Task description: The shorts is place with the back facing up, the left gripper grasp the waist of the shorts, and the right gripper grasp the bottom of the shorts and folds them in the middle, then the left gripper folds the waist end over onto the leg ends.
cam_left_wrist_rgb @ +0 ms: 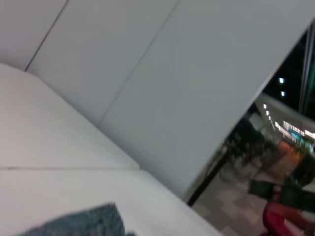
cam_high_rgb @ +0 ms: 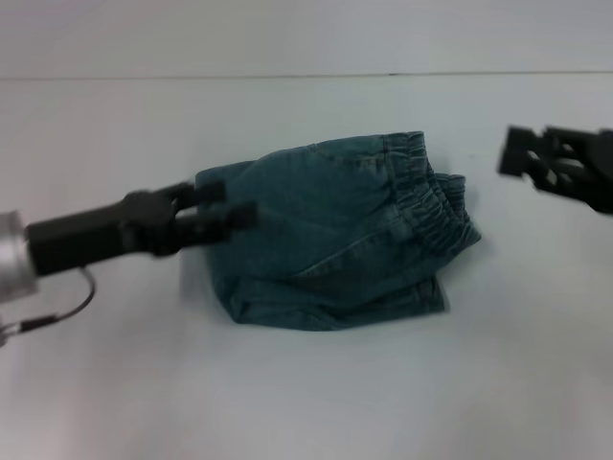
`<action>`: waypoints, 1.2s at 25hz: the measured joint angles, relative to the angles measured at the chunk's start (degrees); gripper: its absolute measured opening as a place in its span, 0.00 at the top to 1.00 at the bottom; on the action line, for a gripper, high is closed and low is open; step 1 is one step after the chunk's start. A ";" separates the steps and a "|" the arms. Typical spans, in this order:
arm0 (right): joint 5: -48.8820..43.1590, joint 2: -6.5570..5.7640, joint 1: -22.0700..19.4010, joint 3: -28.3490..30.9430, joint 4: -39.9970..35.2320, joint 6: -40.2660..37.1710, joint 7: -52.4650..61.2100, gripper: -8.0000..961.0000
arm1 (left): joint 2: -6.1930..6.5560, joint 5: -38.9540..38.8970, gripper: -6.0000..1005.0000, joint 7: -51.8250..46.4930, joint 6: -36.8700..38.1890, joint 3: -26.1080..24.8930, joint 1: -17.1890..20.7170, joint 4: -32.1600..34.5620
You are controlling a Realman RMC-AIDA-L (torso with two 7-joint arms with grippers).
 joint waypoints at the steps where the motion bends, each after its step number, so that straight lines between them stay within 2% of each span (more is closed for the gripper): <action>1: 0.00 -0.70 -1.02 -0.36 -0.84 -2.33 0.83 0.62 | 0.05 0.84 0.07 0.38 1.27 -0.58 0.90 0.87; 4: 0.00 -2.17 -3.61 -0.58 -1.58 -5.85 1.62 0.51 | 0.24 3.66 0.07 0.90 4.47 -2.95 2.80 2.44; 6: -0.86 -2.50 -5.15 -0.72 -1.64 -6.08 0.98 0.45 | 0.43 5.93 0.07 0.91 5.94 -5.18 3.62 2.75; 9: -5.32 -2.37 -6.31 -0.46 -1.13 -4.20 -0.79 0.35 | 0.54 8.50 0.07 0.92 6.66 -7.04 4.01 2.89; 12: -9.93 -1.57 -6.38 -0.33 -0.85 -0.98 -1.03 0.24 | 0.57 9.97 0.07 0.94 6.74 -7.18 3.99 2.95; 16: -10.59 -0.97 -6.38 0.38 -0.62 1.11 -0.96 0.09 | 0.63 11.53 0.07 0.84 6.86 -7.08 3.60 3.13; 30: -11.55 -0.77 -5.43 0.38 0.81 2.78 -0.98 0.11 | 0.62 11.85 0.07 0.57 7.02 -6.54 3.31 3.22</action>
